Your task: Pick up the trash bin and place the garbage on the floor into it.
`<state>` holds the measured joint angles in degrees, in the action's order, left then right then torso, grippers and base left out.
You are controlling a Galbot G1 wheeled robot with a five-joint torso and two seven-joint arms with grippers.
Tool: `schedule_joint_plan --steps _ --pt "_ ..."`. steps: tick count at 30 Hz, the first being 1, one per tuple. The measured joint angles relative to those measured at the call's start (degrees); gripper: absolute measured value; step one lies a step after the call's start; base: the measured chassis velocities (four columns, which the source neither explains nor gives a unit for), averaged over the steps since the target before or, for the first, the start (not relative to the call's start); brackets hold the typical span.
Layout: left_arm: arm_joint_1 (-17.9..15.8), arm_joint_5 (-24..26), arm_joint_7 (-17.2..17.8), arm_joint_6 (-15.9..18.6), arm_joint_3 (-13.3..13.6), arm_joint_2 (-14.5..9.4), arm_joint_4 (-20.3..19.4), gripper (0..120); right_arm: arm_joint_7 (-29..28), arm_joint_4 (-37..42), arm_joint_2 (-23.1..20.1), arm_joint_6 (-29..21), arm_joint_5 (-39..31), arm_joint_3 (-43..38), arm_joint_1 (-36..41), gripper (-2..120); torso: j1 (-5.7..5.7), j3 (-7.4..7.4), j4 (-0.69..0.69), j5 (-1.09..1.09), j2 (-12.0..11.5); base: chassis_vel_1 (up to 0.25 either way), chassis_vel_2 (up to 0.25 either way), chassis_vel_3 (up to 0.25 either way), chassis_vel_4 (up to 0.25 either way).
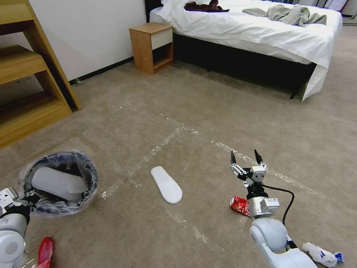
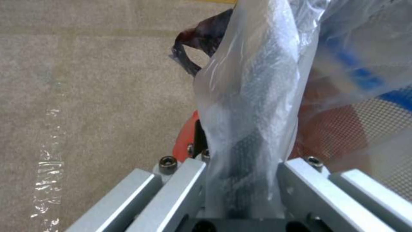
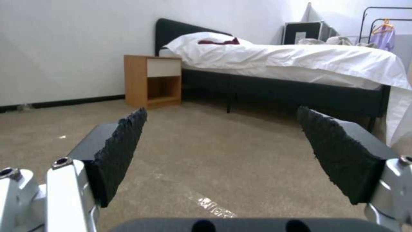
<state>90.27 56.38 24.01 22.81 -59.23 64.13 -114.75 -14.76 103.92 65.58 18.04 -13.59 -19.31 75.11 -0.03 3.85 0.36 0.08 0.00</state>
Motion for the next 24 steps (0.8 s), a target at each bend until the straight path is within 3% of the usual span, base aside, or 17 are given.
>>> schedule_joint_plan --steps 24 --pt "-0.6 -0.2 0.0 -0.1 0.3 0.1 0.8 0 -0.2 -0.6 -0.1 -0.4 -0.9 1.1 -1.4 92 0.00 0.00 0.00 0.00 0.0 0.000 0.000 0.000 0.000"
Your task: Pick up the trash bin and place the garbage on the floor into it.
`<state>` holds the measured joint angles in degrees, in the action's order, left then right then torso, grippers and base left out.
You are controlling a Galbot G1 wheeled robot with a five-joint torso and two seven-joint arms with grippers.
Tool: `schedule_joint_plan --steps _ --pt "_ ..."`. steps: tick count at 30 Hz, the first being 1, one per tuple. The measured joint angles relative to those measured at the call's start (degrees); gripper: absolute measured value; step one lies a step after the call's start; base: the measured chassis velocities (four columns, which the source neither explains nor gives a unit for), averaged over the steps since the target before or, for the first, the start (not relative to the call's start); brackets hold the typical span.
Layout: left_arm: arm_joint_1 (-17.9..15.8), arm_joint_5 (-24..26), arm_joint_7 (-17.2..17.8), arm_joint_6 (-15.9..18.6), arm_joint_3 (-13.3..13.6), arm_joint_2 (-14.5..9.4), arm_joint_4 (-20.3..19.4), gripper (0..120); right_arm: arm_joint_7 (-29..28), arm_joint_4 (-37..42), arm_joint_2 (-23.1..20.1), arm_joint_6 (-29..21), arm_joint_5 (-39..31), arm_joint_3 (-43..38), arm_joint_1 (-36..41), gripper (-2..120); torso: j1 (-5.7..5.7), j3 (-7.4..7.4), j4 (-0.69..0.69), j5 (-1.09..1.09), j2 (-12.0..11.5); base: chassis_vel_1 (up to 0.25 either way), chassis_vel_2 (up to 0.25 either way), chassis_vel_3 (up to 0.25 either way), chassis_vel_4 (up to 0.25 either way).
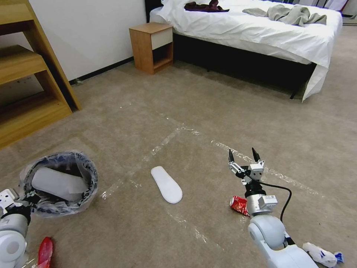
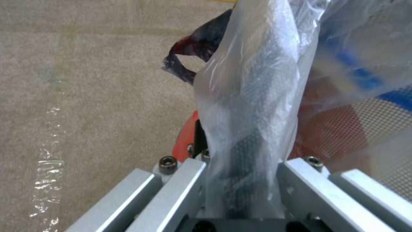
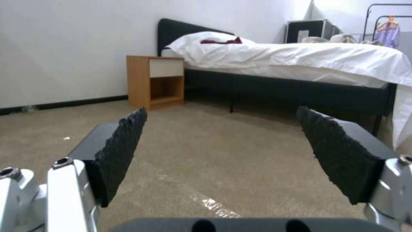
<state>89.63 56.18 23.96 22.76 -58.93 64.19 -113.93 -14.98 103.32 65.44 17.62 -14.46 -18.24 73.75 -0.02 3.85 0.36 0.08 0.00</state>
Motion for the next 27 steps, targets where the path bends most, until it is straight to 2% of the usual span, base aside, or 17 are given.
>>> schedule_joint_plan --steps 12,16,18,20,21,24,25,26,27 --pt "0.0 -0.1 -0.2 -0.2 0.3 -0.2 0.7 0 -1.5 0.5 -0.7 -1.9 -3.4 0.0 -0.1 92 0.00 0.00 0.00 0.00 0.0 0.000 0.000 0.000 0.000" --pt "-0.1 -0.2 -0.2 -0.3 0.5 -0.4 0.8 0 -3.0 1.3 -1.6 -3.6 -7.0 -0.4 0.0 95 0.00 0.00 0.00 0.00 0.0 0.000 0.000 0.000 0.000" --pt "-0.2 -0.2 -0.2 -0.3 0.6 -0.5 0.9 0 -5.5 2.0 -2.2 -6.4 -11.6 -0.5 0.1 98 0.00 0.00 0.00 0.00 0.0 0.000 0.000 0.000 0.000" --pt "-0.2 -0.2 -0.2 -0.3 0.6 -0.5 0.9 0 -6.3 2.1 -2.4 -7.3 -13.0 -0.5 0.1 98 0.00 0.00 0.00 0.00 0.0 0.000 0.000 0.000 0.000" --pt "0.1 -0.3 -0.1 -0.3 0.6 -0.5 0.8 0 -9.8 2.4 -2.7 -11.0 -17.5 -0.6 -0.1 99 0.00 0.00 0.00 0.00 0.0 0.000 0.000 0.000 0.000" --pt "0.3 -0.5 -0.1 -0.3 0.7 -0.5 0.8 0 -12.4 2.6 -2.8 -14.2 -21.2 -0.5 -0.5 100 0.00 0.00 0.00 0.00 0.0 0.000 0.000 0.000 0.000" --pt "0.3 -0.9 -0.1 -0.4 0.9 -0.1 0.9 0 -17.4 2.6 -2.3 -19.3 -28.0 -0.4 -1.5 100 0.00 0.00 0.00 0.00 0.0 0.000 0.000 0.000 0.000" --pt "0.3 -0.9 -0.1 -0.4 0.9 -0.1 0.9 0 -17.4 2.6 -2.3 -19.3 -28.0 -0.4 -1.5 100 0.00 0.00 0.00 0.00 0.0 0.000 0.000 0.000 0.000" --pt "0.3 -1.2 -0.1 -0.5 1.1 0.2 1.0 0 -21.4 2.3 -1.7 -23.1 -33.9 -0.5 -2.4 100 0.00 0.00 -0.01 0.00 0.0 0.000 0.000 0.000 0.000"
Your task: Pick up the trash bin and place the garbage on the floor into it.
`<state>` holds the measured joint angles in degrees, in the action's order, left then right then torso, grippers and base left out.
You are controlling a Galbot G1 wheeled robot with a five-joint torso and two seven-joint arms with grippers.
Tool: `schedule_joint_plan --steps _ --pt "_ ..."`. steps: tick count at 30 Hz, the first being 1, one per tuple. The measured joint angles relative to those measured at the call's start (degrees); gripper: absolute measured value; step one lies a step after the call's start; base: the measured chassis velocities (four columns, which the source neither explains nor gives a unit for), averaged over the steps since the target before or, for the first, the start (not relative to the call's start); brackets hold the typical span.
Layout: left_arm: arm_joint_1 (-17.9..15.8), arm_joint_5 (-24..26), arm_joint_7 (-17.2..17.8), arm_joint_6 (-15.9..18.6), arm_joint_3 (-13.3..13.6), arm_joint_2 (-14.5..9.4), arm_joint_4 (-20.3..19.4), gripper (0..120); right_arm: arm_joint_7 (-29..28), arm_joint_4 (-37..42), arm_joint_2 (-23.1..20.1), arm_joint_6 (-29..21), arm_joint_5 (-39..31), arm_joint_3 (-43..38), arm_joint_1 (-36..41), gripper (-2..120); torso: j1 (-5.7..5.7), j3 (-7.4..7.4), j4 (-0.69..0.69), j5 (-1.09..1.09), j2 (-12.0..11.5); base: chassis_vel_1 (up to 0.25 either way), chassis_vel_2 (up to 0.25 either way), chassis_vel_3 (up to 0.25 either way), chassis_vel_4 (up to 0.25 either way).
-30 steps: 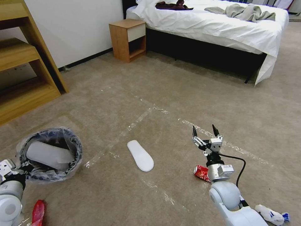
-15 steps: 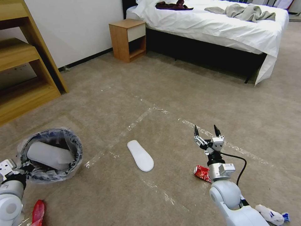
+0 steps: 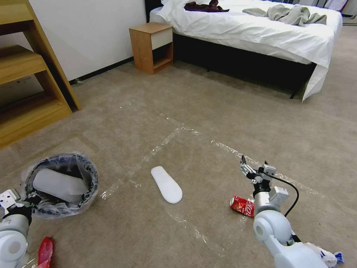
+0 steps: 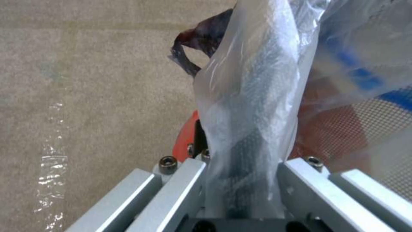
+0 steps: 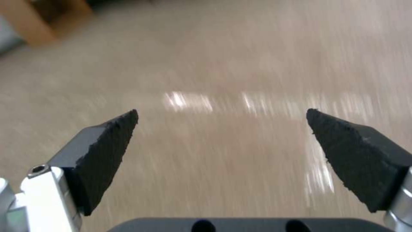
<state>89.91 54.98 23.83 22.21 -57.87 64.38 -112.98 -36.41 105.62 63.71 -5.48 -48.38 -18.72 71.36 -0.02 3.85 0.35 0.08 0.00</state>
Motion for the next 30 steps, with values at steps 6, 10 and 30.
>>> schedule_joint_plan --steps 6,10,30 --pt "0.0 -0.4 0.0 -0.2 0.2 0.2 0.1 0 -12.3 -1.1 1.7 -6.8 -14.3 -2.0 -1.0 100 0.00 0.00 0.00 0.00 0.0 0.000 0.000 0.000 0.000" --pt "-0.1 -0.4 0.0 -0.3 0.2 0.0 0.3 0 -16.5 -3.0 3.8 -6.9 -17.7 -3.2 -0.6 100 0.00 0.00 0.00 0.00 0.0 0.000 0.000 0.000 0.000" --pt "0.4 -2.0 -0.6 -1.4 0.6 1.0 1.5 0 -18.1 -19.6 13.6 -4.2 -19.6 -2.8 -8.5 100 0.00 0.00 0.00 0.00 0.0 0.000 0.000 0.000 0.000"
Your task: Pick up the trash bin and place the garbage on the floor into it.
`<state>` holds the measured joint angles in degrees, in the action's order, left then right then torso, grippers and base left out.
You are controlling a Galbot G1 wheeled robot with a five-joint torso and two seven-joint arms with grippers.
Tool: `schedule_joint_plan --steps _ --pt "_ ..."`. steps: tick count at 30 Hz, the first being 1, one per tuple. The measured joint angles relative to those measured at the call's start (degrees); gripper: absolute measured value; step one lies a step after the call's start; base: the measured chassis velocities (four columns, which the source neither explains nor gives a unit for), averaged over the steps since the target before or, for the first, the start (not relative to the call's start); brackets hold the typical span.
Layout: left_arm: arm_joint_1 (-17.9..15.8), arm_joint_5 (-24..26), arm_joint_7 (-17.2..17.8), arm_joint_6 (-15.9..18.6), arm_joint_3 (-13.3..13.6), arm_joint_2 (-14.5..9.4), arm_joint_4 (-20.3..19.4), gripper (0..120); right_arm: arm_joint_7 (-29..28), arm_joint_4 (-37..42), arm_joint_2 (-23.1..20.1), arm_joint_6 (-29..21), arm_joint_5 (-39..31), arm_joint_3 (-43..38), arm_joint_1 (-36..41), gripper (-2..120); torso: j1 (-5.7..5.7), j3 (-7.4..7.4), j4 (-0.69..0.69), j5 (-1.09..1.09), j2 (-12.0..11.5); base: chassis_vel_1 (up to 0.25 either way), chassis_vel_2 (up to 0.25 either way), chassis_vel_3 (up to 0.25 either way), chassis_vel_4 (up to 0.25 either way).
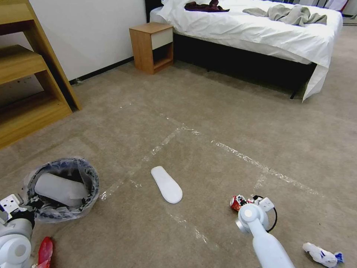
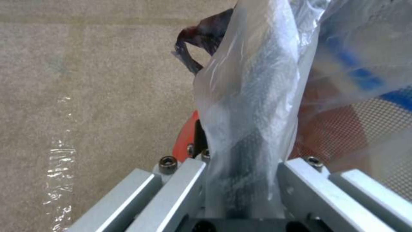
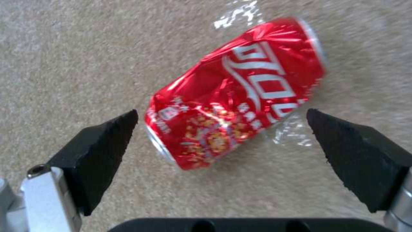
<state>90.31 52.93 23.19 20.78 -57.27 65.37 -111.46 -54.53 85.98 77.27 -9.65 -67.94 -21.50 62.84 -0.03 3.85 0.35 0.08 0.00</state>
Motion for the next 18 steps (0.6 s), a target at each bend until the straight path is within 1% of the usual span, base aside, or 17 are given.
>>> schedule_joint_plan --steps 7,18 --pt "0.5 -0.9 -0.2 -0.5 0.1 1.0 -0.3 0 1.4 -3.7 1.2 0.2 -0.3 0.3 -3.1 99 0.00 0.00 0.00 0.00 0.0 0.000 0.000 0.000 0.000" --pt "1.4 -1.1 -0.2 -1.0 0.0 1.4 -1.8 0 3.4 -9.9 2.9 0.8 1.5 0.4 -5.5 100 0.00 0.00 0.00 0.00 0.0 0.000 0.000 0.000 0.000"
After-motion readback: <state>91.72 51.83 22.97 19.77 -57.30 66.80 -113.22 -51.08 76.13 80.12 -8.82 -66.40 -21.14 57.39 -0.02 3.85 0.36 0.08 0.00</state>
